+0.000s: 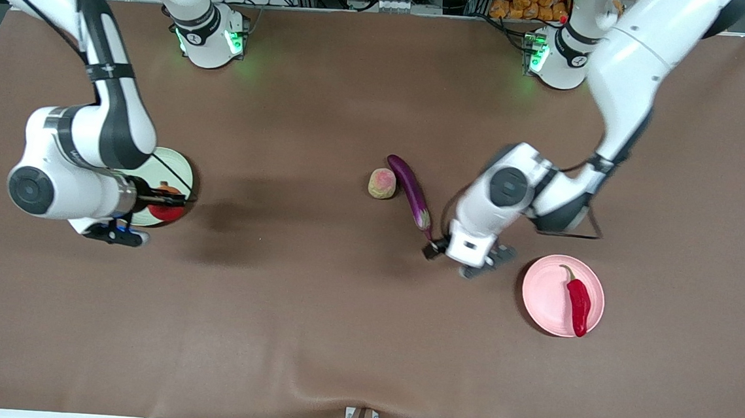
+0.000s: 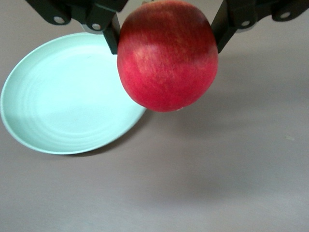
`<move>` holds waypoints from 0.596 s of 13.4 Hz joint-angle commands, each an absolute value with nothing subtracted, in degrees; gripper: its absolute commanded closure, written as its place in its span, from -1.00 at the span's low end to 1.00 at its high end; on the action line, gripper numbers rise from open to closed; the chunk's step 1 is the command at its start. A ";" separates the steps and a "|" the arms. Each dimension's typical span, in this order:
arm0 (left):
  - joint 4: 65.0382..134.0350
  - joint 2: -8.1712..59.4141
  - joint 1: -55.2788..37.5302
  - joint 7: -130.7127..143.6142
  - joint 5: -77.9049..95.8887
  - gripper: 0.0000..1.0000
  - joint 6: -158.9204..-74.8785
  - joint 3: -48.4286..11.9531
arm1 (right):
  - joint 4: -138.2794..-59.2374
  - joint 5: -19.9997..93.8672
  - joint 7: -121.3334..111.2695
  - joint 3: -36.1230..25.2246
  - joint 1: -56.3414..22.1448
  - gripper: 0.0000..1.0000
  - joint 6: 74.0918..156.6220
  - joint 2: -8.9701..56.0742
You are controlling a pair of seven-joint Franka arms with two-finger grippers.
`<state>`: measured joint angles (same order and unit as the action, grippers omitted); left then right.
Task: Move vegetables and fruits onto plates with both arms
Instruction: 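Grasp the purple eggplant with the left gripper while the right gripper releases the apple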
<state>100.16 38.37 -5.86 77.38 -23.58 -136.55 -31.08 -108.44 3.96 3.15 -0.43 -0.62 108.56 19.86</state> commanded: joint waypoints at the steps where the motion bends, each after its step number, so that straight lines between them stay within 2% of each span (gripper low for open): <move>1: 104.22 38.32 -7.99 86.98 -30.12 -1.00 -136.32 -30.59 | -117.31 3.08 -9.18 0.79 7.80 1.00 115.46 16.26; 4: 105.47 39.55 -10.71 93.58 -32.08 -1.00 -136.41 -30.67 | -124.96 3.08 -11.51 0.79 10.37 1.00 126.18 16.52; 5: 105.38 39.72 -11.85 95.34 -32.08 -1.00 -136.58 -30.67 | -125.24 3.08 -11.43 0.79 10.28 1.00 126.21 16.70; 6: 105.55 39.90 -12.21 95.45 -32.08 -0.84 -136.58 -30.67 | -125.24 3.08 -11.43 0.79 10.46 0.25 126.30 17.22; 7: 105.64 40.08 -12.30 95.54 -32.17 -0.54 -136.58 -30.67 | -125.16 3.08 -11.51 0.79 10.72 -0.99 126.21 17.40; 8: 105.64 40.34 -12.65 95.62 -32.17 0.00 -136.58 -30.67 | -124.98 3.08 -11.43 0.79 10.81 -1.00 125.86 17.32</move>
